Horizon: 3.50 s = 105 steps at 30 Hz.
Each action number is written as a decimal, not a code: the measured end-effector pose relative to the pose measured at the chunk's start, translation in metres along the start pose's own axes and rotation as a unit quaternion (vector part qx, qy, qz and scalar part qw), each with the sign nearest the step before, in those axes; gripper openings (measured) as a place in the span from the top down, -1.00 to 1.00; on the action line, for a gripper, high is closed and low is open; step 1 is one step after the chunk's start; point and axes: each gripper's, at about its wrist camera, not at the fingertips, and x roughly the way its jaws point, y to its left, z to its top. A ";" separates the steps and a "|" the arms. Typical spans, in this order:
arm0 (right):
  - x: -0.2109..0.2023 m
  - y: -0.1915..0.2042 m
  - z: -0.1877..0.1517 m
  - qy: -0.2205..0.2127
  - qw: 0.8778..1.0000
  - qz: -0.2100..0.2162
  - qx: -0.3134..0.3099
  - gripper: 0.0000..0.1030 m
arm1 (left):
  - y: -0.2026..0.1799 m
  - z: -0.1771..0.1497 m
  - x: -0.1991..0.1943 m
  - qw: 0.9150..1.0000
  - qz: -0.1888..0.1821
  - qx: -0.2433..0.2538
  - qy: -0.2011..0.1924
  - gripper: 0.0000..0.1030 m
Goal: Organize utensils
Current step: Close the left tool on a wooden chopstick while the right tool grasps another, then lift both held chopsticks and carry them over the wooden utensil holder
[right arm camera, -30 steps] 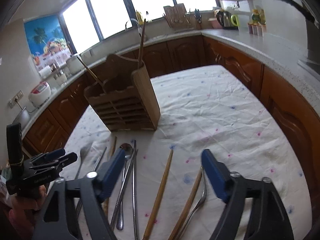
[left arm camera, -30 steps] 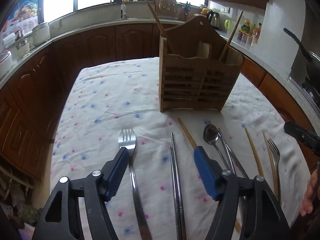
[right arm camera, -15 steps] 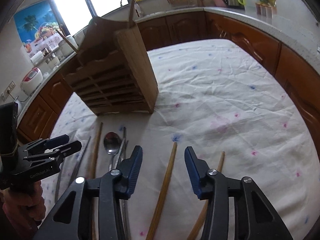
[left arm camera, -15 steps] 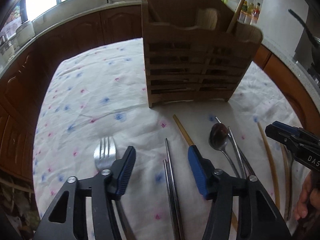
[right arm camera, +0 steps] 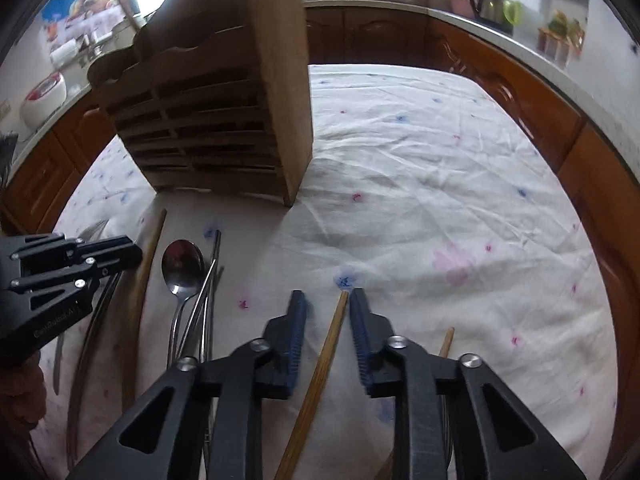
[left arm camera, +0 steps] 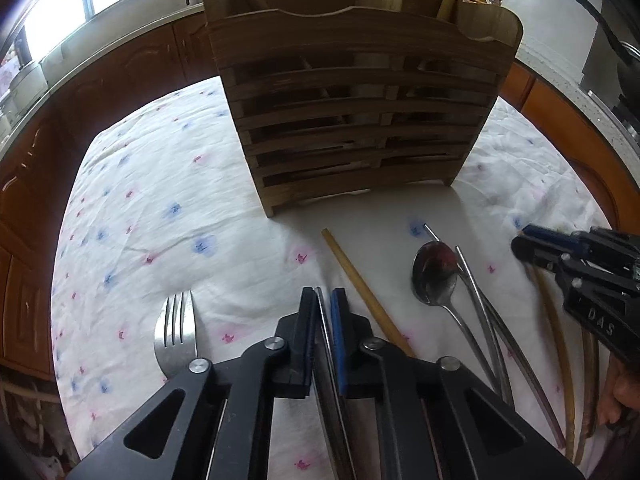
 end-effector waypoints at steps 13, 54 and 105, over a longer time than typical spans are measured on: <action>-0.052 -0.011 0.002 -0.060 0.993 0.089 0.051 0.91 | 0.022 -0.017 -0.059 0.995 -0.060 -0.059 -0.053 0.97; -0.206 0.005 -0.004 -0.240 0.964 0.112 0.027 0.92 | 0.044 -0.121 -0.270 0.957 -0.074 -0.098 -0.264 0.98; -0.217 -0.015 0.154 -0.391 0.913 0.102 0.056 0.92 | 0.076 0.007 -0.228 0.918 -0.058 -0.081 -0.385 0.99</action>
